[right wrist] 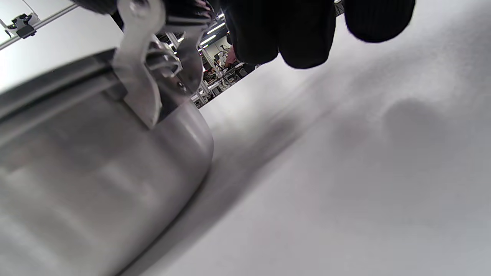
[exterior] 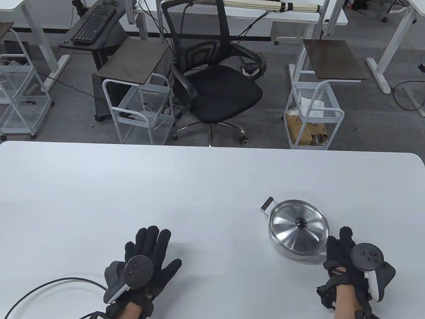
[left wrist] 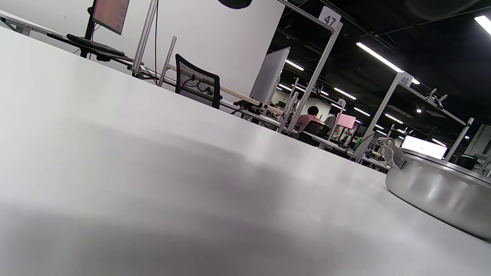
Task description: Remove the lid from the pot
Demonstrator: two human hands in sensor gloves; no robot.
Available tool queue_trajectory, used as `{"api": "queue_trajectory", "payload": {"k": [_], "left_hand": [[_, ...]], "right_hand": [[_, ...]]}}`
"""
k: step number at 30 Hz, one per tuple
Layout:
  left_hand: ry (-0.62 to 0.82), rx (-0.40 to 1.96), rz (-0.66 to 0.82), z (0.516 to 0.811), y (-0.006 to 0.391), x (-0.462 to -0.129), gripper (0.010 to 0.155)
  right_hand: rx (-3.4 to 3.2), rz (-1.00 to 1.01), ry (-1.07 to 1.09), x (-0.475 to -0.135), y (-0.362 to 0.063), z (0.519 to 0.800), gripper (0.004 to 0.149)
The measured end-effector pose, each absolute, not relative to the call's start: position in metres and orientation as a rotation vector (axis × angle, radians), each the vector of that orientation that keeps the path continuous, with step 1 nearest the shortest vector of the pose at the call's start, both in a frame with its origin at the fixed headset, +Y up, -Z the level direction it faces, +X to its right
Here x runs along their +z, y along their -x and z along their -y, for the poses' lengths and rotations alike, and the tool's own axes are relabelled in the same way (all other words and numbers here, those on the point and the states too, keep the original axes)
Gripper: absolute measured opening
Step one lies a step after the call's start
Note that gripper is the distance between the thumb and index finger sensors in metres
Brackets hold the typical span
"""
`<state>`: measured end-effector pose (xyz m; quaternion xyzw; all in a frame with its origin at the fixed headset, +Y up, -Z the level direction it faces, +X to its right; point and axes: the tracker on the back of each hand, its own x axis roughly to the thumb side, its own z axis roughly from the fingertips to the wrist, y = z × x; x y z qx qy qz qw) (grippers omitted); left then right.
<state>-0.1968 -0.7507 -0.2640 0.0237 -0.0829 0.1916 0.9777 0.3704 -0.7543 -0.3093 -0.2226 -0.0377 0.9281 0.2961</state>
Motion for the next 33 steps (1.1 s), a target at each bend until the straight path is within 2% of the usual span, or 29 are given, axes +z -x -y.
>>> {"api": "queue_trajectory", "payload": {"k": [22, 33], "left_hand": [[-0.043, 0.402, 0.163, 0.75, 0.199, -0.265, 0.084], [-0.039, 0.41, 0.153, 0.752, 0.2, -0.265, 0.084]], "right_hand": [[2.228, 0.169, 0.662, -0.31, -0.364, 0.768, 0.059], [2.095, 0.162, 0.627, -0.311, -0.368, 0.772, 0.054]]}}
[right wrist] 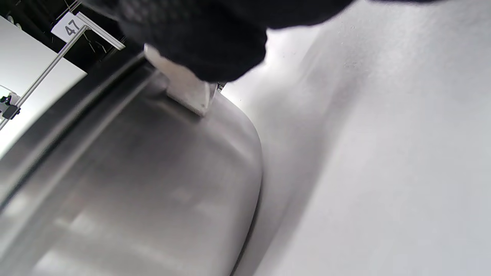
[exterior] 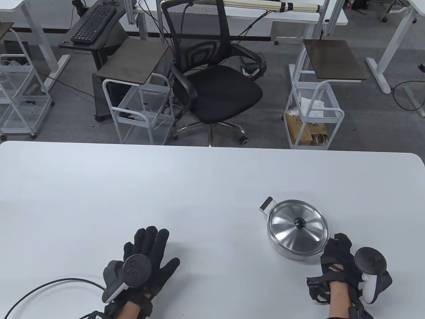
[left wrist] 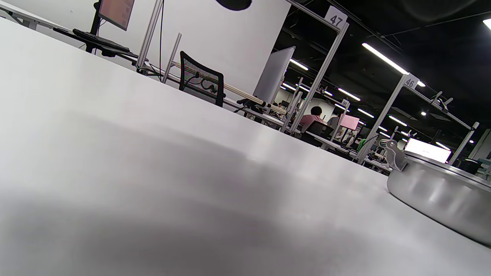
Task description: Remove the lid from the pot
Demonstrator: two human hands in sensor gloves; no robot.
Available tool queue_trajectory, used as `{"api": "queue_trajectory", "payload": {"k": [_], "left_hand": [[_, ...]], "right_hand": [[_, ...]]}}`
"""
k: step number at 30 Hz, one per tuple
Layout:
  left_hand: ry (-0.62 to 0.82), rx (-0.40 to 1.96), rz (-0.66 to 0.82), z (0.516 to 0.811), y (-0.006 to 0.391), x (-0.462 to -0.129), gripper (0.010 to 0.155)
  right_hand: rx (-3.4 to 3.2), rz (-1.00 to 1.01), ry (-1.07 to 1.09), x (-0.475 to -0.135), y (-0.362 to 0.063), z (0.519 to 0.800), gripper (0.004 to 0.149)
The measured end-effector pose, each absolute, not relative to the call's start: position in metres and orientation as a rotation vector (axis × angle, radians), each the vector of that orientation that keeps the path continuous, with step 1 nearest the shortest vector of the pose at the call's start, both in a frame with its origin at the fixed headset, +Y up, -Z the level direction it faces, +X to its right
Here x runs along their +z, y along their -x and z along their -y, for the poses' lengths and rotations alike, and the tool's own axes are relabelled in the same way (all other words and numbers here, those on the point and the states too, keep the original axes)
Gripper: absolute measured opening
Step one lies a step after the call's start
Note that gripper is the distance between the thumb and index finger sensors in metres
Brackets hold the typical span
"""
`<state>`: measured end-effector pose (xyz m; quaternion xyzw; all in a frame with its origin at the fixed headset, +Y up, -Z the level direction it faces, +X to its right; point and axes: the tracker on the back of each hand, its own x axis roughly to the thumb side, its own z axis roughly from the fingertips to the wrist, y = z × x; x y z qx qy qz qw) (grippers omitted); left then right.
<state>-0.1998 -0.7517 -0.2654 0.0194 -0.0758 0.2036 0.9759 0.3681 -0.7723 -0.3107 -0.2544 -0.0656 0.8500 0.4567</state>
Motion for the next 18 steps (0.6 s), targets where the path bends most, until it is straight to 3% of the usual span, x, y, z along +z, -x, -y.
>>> {"api": "queue_trajectory", "payload": {"k": [7, 18], "left_hand": [[-0.051, 0.439, 0.14, 0.75, 0.205, -0.265, 0.083], [-0.06, 0.465, 0.123, 0.749, 0.211, -0.265, 0.083]], "right_hand": [[2.047, 0.21, 0.54, -0.311, -0.357, 0.759, 0.054], [2.03, 0.098, 0.237, -0.308, -0.285, 0.739, 0.053]]}}
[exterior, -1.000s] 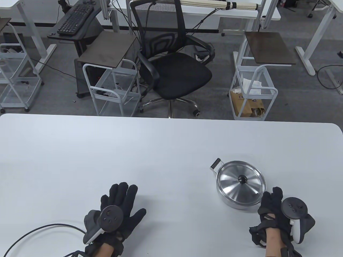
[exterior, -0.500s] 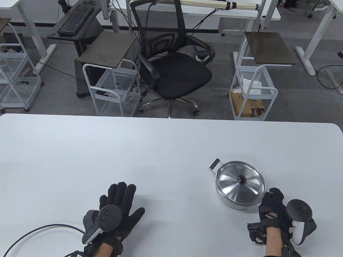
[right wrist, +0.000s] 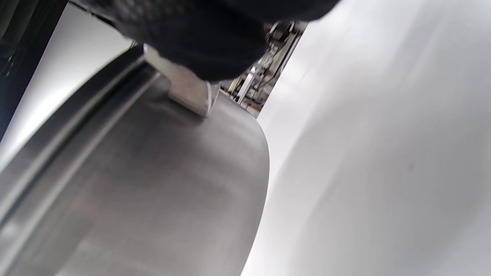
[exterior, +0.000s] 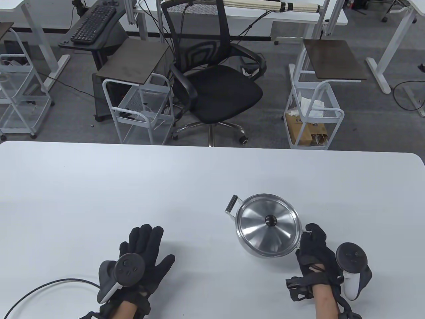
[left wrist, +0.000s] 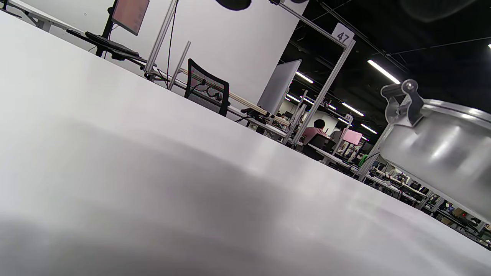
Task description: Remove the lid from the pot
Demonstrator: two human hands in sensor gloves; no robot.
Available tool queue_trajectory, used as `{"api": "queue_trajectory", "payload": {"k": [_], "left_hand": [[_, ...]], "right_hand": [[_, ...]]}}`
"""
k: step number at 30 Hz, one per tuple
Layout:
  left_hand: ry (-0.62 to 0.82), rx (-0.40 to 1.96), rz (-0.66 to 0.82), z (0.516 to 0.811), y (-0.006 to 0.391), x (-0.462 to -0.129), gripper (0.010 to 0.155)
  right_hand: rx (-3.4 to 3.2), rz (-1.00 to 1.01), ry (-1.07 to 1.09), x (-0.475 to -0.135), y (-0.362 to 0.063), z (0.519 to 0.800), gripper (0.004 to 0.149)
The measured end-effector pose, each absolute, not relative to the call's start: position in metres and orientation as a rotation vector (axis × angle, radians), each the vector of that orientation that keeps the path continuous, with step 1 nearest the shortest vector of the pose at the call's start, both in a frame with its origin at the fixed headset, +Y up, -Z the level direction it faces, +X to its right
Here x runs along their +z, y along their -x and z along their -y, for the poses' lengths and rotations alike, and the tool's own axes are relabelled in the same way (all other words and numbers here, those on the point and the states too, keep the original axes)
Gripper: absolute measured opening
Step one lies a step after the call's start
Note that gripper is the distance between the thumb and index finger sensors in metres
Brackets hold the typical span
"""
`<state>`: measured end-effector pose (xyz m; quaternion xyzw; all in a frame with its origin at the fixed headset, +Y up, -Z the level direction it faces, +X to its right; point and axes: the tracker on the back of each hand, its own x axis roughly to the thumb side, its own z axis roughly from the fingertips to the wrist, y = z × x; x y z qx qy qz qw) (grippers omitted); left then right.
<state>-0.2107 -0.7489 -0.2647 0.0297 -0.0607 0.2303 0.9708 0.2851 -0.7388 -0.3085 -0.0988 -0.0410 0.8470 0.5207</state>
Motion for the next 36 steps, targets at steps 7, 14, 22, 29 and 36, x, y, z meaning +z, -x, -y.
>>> {"api": "queue_trajectory", "payload": {"k": [7, 14, 22, 29, 36], "left_hand": [[-0.058, 0.471, 0.12, 0.749, 0.212, -0.265, 0.083], [-0.057, 0.477, 0.111, 0.748, 0.215, -0.265, 0.083], [-0.046, 0.471, 0.113, 0.749, 0.214, -0.265, 0.083], [-0.038, 0.465, 0.115, 0.75, 0.213, -0.266, 0.083], [-0.032, 0.461, 0.156, 0.745, 0.21, -0.267, 0.082]], "right_hand": [[2.063, -0.034, 0.115, -0.31, -0.244, 0.748, 0.053], [2.117, -0.119, 0.076, -0.313, -0.222, 0.761, 0.053], [2.137, -0.162, 0.078, -0.313, -0.218, 0.769, 0.052], [2.15, -0.181, 0.084, -0.314, -0.218, 0.774, 0.052], [2.108, -0.21, 0.094, -0.314, -0.223, 0.783, 0.051]]}}
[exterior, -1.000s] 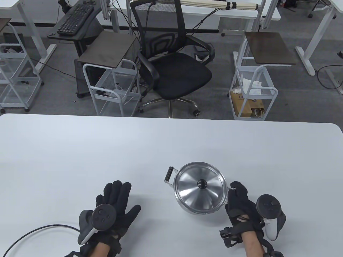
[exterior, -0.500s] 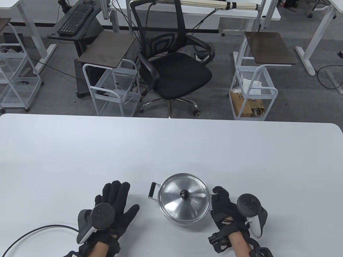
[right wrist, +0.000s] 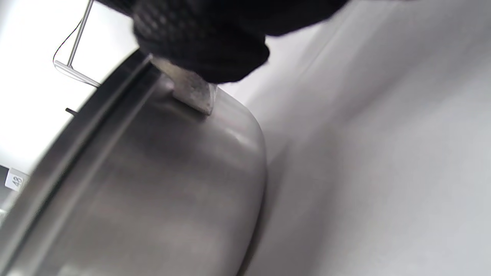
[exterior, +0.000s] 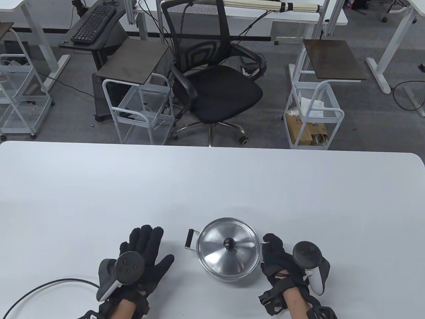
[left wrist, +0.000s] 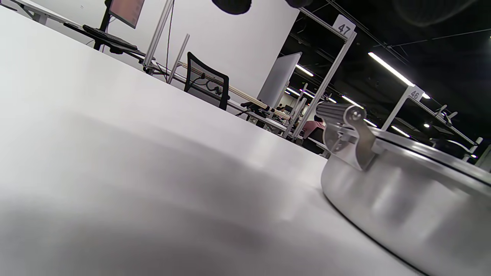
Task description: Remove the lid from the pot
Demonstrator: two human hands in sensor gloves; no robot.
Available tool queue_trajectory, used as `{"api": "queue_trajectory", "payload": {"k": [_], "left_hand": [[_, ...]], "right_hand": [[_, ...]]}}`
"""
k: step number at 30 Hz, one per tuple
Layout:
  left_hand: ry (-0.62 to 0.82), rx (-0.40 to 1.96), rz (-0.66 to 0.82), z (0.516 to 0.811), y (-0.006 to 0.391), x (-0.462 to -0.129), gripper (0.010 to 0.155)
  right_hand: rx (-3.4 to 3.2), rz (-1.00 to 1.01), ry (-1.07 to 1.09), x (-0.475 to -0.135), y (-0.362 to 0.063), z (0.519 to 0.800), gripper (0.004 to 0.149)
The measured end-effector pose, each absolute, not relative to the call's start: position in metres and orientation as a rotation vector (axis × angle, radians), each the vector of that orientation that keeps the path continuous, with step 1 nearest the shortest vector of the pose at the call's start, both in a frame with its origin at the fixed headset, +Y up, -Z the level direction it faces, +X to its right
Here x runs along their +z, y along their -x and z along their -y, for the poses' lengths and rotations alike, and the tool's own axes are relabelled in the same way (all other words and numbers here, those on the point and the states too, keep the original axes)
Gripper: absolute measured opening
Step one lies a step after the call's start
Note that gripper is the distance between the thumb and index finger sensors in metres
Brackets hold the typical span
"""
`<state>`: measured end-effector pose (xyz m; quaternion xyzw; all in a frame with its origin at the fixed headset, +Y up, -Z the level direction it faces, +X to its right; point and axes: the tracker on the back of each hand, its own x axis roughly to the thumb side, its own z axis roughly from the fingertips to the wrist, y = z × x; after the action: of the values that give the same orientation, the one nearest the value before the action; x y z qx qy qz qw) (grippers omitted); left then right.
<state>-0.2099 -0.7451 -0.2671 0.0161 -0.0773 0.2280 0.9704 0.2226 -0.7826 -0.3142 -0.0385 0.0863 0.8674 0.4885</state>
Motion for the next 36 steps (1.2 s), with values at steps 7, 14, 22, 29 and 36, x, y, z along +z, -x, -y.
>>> {"api": "queue_trajectory", "payload": {"k": [7, 14, 22, 29, 36], "left_hand": [[-0.114, 0.482, 0.342, 0.697, 0.171, -0.27, 0.078], [0.017, 0.221, 0.468, 0.663, 0.078, -0.296, 0.071], [0.141, -0.063, 0.446, 0.68, 0.017, -0.323, 0.055], [0.167, -0.111, 0.421, 0.689, 0.003, -0.331, 0.05], [0.126, -0.084, 0.454, 0.693, 0.001, -0.33, 0.049]], "right_hand": [[2.077, -0.221, 0.094, -0.314, -0.225, 0.783, 0.051], [2.046, -0.241, 0.087, -0.314, -0.225, 0.783, 0.052], [2.055, -0.246, 0.077, -0.315, -0.226, 0.782, 0.053], [2.057, -0.254, 0.069, -0.315, -0.226, 0.782, 0.053], [2.05, -0.256, 0.069, -0.315, -0.226, 0.782, 0.053]]}}
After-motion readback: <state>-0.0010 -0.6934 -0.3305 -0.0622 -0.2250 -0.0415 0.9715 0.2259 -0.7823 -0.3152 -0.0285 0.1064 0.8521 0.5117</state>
